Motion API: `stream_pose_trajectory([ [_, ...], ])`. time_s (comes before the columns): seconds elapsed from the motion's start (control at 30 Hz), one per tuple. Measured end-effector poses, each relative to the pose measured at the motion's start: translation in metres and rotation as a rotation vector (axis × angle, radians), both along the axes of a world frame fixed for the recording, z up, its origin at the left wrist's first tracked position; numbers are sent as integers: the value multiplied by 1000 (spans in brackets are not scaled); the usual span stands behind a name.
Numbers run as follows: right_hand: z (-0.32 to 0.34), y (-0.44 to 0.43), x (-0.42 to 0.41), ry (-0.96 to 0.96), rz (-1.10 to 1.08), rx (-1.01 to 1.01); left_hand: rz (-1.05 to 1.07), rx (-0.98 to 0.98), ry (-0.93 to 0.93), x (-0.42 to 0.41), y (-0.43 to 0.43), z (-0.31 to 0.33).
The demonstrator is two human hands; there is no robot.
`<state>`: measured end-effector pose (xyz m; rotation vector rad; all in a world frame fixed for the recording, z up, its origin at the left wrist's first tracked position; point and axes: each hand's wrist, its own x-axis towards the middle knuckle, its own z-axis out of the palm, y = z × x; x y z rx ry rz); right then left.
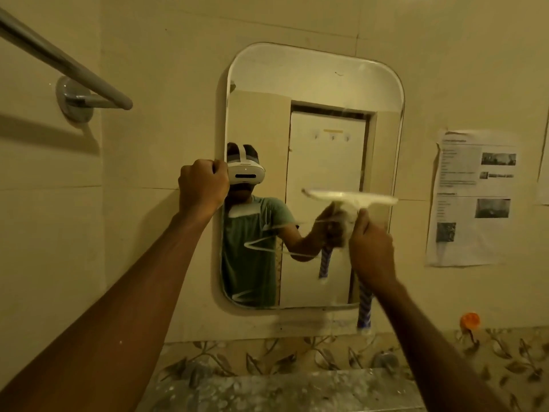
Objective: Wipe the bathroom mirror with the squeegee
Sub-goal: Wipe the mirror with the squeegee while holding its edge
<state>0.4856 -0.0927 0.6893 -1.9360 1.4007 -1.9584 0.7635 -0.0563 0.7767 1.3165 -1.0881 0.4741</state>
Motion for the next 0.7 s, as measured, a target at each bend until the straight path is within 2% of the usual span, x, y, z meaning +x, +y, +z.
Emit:
stream_pose_trajectory([
  [0.07, -39, 6, 0, 18, 6, 49, 7, 1, 6, -1, 0, -2],
  [0.13, -32, 10, -6, 57, 52, 49, 32, -5, 9, -2, -1, -3],
  [0.3, 113, 7, -4, 72, 133, -140, 116, -40, 35, -9, -3, -3],
  [0.37, 171, 3, 4, 66, 105, -161, 148, -26, 53, -10, -5, -1],
  [0.43, 201, -3, 9, 74, 77, -155, 165, -17, 77, -10, -4, 3],
  [0.53, 179, -9, 9, 85, 78, -112, 167, 9, 111, -9, -6, 4],
  [0.7, 52, -4, 7, 144, 117, -39, 158, 45, 146, -10, -5, 5],
])
